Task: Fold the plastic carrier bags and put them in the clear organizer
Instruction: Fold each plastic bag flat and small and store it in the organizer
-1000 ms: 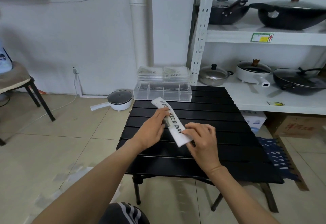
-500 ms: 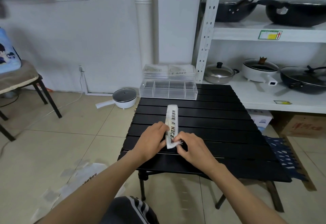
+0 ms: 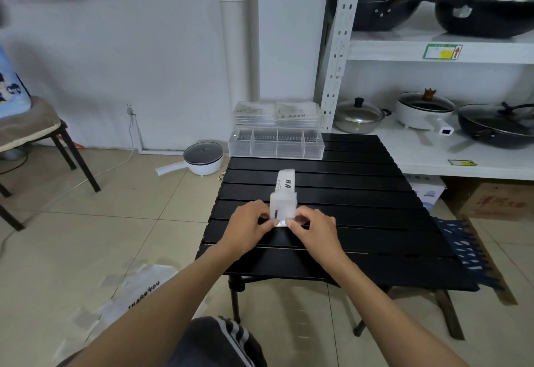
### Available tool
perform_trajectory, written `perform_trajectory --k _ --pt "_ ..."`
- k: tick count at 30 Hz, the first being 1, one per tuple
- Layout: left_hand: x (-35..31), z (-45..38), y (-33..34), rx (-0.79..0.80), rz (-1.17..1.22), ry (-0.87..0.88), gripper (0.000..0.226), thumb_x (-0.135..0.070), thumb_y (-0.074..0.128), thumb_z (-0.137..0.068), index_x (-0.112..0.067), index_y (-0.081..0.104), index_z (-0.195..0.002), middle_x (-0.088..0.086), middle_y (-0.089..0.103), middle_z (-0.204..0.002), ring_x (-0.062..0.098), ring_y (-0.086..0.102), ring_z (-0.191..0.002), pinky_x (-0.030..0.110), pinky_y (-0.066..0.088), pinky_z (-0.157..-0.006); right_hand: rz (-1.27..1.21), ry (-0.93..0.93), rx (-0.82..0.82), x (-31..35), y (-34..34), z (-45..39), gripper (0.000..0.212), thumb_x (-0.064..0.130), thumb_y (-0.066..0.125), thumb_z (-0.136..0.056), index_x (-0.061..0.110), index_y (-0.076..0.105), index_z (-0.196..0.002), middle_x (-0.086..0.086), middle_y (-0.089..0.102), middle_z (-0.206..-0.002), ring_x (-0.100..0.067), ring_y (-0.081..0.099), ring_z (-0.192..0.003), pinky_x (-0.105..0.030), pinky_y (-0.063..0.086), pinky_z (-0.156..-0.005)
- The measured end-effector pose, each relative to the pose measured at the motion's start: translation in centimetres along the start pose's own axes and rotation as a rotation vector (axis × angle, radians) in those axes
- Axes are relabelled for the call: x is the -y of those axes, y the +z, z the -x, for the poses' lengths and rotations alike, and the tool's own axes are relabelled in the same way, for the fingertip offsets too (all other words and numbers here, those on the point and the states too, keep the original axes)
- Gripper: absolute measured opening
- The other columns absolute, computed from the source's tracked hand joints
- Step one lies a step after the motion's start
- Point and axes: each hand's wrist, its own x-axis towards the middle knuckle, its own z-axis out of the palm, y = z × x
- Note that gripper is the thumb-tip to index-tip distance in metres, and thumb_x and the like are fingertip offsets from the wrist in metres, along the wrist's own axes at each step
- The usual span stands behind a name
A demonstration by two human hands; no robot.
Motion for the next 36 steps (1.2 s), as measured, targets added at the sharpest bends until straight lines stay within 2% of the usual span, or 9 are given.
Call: perform_trajectory --k 3,7,12,15,18,21,25,31,36 --pt "0.0 -0.6 0.2 0.032 0.065 -0.095 0.015 -0.03 0.069 -0.086 -0.015 0.067 -0.084 -0.009 0.058 -0.095 0.006 0.055 -0.086 0.027 0.046 -0.082 -0.121 0.121 -0.078 0.7 0.3 -0.1 0.008 0.037 0.063 -0.088 0.03 0.063 -0.09 0.014 0.066 -0.081 -0.002 0.059 -0.082 -0.029 0.029 -0.087" --pt "0.1 -1.3 0.0 0.09 0.029 -0.158 0.019 -0.032 0.071 -0.084 -0.014 0.064 -0.079 -0.01 0.055 -0.096 0.009 0.055 -0.09 0.03 0.047 -0.085 -0.064 0.216 -0.132 1.6 1.1 -0.3 0.007 0.035 0.061 -0.09 0.028 0.061 -0.088 0.012 0.065 -0.081 -0.009 0.06 -0.082 -0.03 0.028 -0.084" --pt "-0.6 -2.3 -0.5 0.174 -0.05 -0.188 0.024 -0.032 0.068 -0.087 -0.008 0.062 -0.091 -0.001 0.059 -0.1 0.017 0.056 -0.091 0.036 0.048 -0.087 0.015 0.275 -0.212 2.3 2.2 -0.2 0.006 0.034 0.055 -0.092 0.028 0.056 -0.09 0.01 0.064 -0.081 -0.015 0.058 -0.087 -0.032 0.03 -0.087" --pt "-0.8 -2.7 -0.7 0.228 -0.068 -0.192 0.028 -0.03 0.066 -0.088 -0.002 0.063 -0.086 0.008 0.058 -0.086 0.021 0.056 -0.08 0.035 0.046 -0.079 0.065 0.258 -0.244 2.4 2.7 -0.1 0.013 0.029 0.056 -0.093 0.026 0.056 -0.105 0.007 0.065 -0.084 -0.016 0.055 -0.093 -0.034 0.032 -0.091" --pt "-0.4 -3.1 -0.5 0.243 -0.052 -0.189 0.029 -0.033 0.063 -0.088 -0.013 0.059 -0.069 0.0 0.056 -0.071 0.017 0.055 -0.07 0.033 0.044 -0.073 0.101 0.253 -0.25 2.3 2.8 -0.2 0.019 0.027 0.057 -0.093 0.025 0.053 -0.112 0.005 0.067 -0.09 -0.016 0.053 -0.098 -0.034 0.032 -0.09" --pt "-0.2 -3.0 0.2 0.172 -0.032 -0.186 0.017 -0.035 0.065 -0.086 -0.019 0.06 -0.09 -0.004 0.061 -0.089 0.014 0.06 -0.08 0.032 0.048 -0.077 0.108 0.255 -0.253 2.2 3.0 -0.3 0.021 0.027 0.059 -0.093 0.025 0.052 -0.113 0.003 0.068 -0.094 -0.016 0.053 -0.098 -0.033 0.032 -0.09" --pt "-0.6 -2.5 0.7 0.058 0.067 -0.183 0.039 -0.021 0.071 -0.083 -0.021 0.049 -0.116 -0.006 0.058 -0.1 0.011 0.059 -0.083 0.031 0.051 -0.08 0.114 0.259 -0.258 2.0 3.1 -0.3 0.025 0.027 0.058 -0.093 0.026 0.053 -0.117 0.002 0.068 -0.097 -0.016 0.052 -0.098 -0.033 0.032 -0.09" --pt "-0.8 -2.5 1.0 0.041 0.071 -0.08 0.038 -0.011 0.067 -0.085 -0.022 0.053 -0.119 -0.004 0.056 -0.109 0.008 0.056 -0.08 0.028 0.052 -0.082 0.123 0.249 -0.281 2.2 3.1 -0.2 0.03 0.023 0.06 -0.092 0.023 0.051 -0.121 0.002 0.067 -0.104 -0.016 0.052 -0.099 -0.035 0.035 -0.092" --pt "-0.3 -2.7 1.2 0.122 0.014 -0.026 0.035 -0.016 0.062 -0.091 -0.022 0.058 -0.126 -0.007 0.051 -0.113 0.009 0.056 -0.08 0.025 0.047 -0.085 0.183 0.171 -0.316 2.4 2.8 0.2 0.055 0.018 0.065 -0.087 0.027 0.043 -0.136 0.0 0.047 -0.125 -0.017 0.047 -0.113 -0.038 0.035 -0.098"
